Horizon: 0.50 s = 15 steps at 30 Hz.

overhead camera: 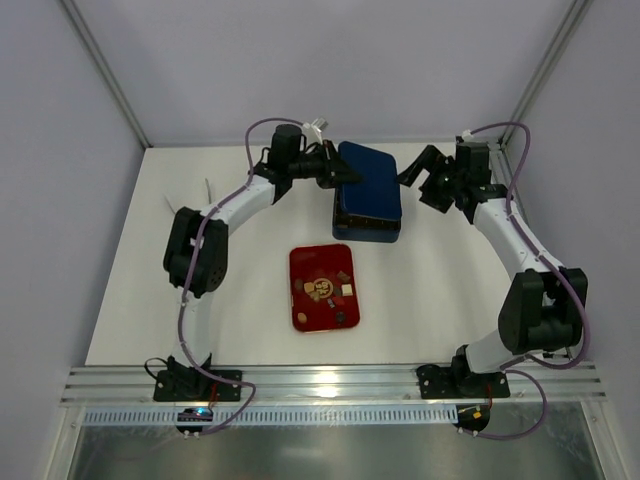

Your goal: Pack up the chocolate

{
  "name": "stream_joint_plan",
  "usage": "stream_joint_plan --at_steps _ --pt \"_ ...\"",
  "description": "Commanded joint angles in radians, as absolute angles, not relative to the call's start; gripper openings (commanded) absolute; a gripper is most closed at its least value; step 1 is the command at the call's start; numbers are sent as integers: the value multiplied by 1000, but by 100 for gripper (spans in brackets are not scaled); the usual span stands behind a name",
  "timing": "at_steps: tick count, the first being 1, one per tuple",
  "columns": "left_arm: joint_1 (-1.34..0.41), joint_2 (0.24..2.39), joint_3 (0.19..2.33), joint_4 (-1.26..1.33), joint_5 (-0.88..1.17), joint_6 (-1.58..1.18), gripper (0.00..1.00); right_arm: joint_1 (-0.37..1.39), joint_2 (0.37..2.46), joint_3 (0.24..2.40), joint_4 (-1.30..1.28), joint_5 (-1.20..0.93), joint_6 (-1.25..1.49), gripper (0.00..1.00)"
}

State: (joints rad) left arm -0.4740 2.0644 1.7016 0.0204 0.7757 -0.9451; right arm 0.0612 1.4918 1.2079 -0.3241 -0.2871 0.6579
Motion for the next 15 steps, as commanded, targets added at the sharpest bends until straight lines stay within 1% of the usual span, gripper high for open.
stream_joint_plan --at_steps 1,2,5,15 --pt "-433 2123 1746 325 920 -1185 0 63 1525 1235 -284 -284 617 100" --pt "-428 2141 1746 395 939 -1215 0 63 1538 1236 -282 -284 614 100" --pt "-416 2201 1759 472 954 -1292 0 63 1566 1242 -284 -279 606 100" --pt "-399 2315 1812 506 1002 -1327 0 61 1638 1256 -268 -284 604 100"
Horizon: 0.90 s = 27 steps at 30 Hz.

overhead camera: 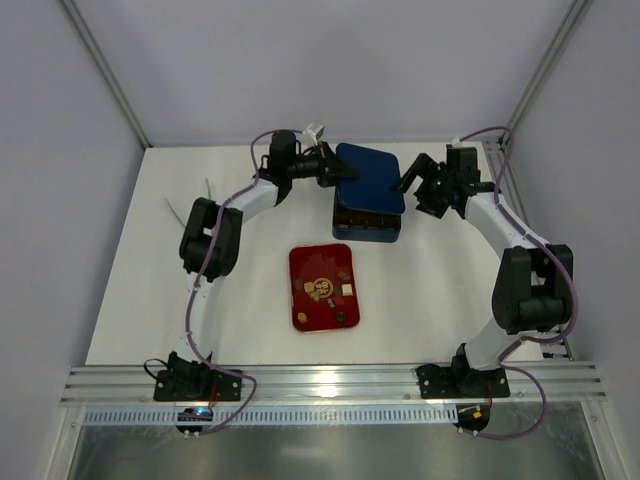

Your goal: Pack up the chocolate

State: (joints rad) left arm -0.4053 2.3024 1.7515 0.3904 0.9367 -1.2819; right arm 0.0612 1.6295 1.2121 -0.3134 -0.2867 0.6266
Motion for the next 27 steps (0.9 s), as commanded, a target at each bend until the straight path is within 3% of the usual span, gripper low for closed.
stream_joint_plan --at_steps 1,27 --pt "-399 2324 1815 512 1015 -1334 0 63 1647 1256 -261 -285 604 100" --pt "-371 2479 1868 554 1117 -1361 2 71 1730 1229 -187 -301 623 98"
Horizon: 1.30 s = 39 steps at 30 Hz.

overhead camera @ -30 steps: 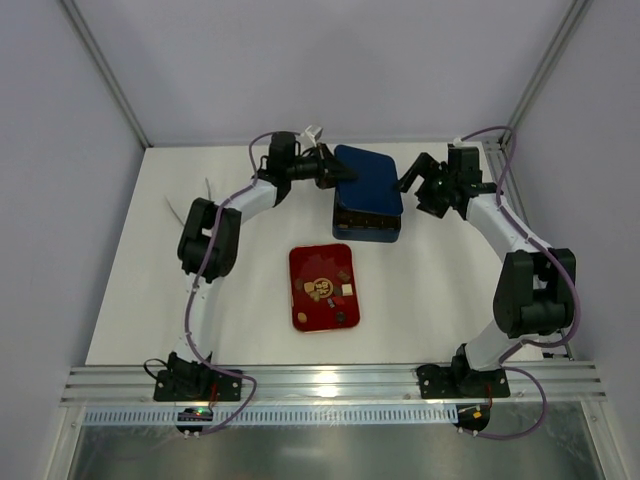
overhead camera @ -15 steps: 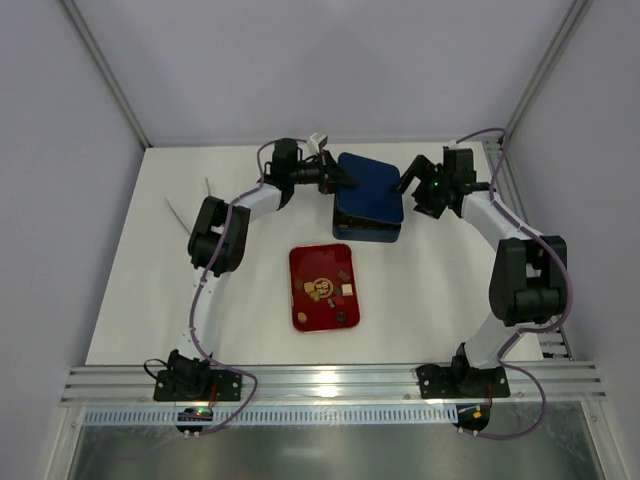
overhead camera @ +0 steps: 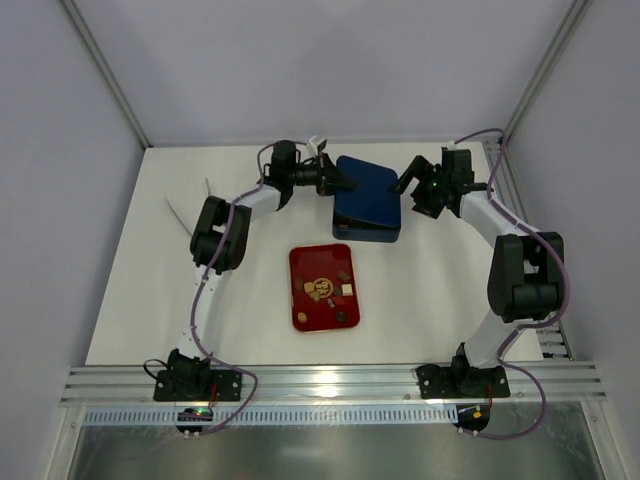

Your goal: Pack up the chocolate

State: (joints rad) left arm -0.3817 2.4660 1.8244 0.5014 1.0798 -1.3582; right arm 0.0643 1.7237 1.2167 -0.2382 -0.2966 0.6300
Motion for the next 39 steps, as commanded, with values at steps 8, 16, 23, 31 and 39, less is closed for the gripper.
stream_joint_plan --at_steps 8,16,23,31,39 --pt "-368 2499 1865 554 1118 -1358 2 71 1738 1223 -178 -301 621 98" --pt "-365 2507 1847 552 1115 -1351 11 71 1738 1216 -176 -296 615 98" --pt "-353 2496 1821 551 1115 -1347 23 72 1736 1210 -176 -295 615 98" --pt "-341 2480 1807 503 1115 -1315 41 71 1733 1200 -172 -296 615 98" --pt "-333 2451 1804 391 1114 -1230 51 71 1727 1189 -172 -296 617 98"
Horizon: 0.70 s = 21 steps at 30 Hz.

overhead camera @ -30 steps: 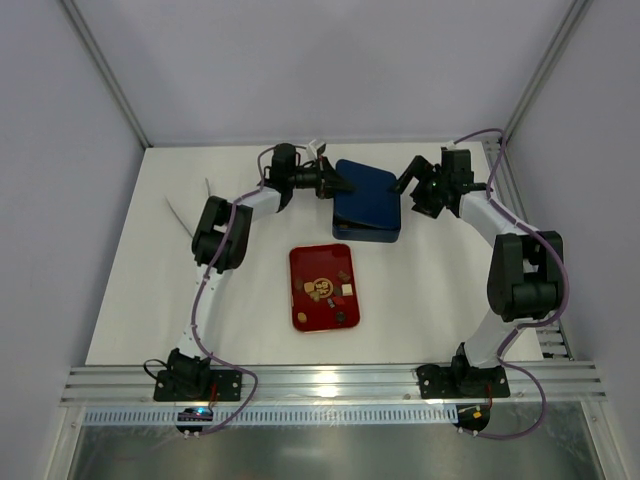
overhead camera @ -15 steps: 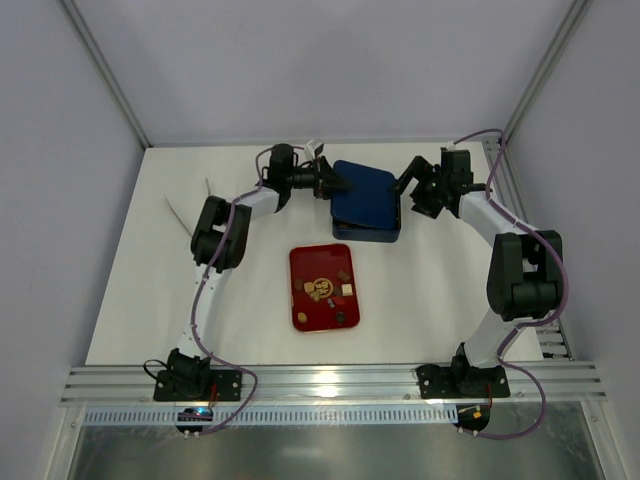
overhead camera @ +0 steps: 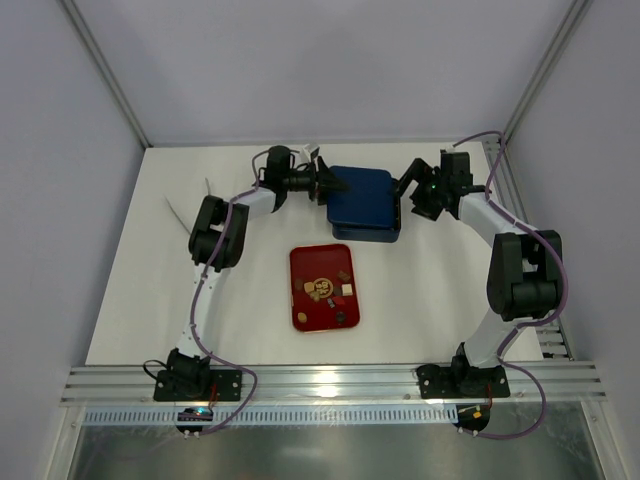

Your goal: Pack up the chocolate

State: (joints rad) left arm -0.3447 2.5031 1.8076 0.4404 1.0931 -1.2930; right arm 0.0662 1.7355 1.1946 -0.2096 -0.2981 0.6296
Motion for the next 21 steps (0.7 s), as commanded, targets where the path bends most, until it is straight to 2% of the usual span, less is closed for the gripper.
stream_joint_plan --at_steps 1,13,21 --pt "-333 2450 1804 379 1115 -1218 52 71 1726 1187 -172 -296 615 98" --pt "-316 2410 1833 111 1097 -1033 58 71 1729 1169 -164 -296 618 98" --pt "-302 2402 1833 68 1085 -1016 59 71 1726 1166 -164 -293 617 98"
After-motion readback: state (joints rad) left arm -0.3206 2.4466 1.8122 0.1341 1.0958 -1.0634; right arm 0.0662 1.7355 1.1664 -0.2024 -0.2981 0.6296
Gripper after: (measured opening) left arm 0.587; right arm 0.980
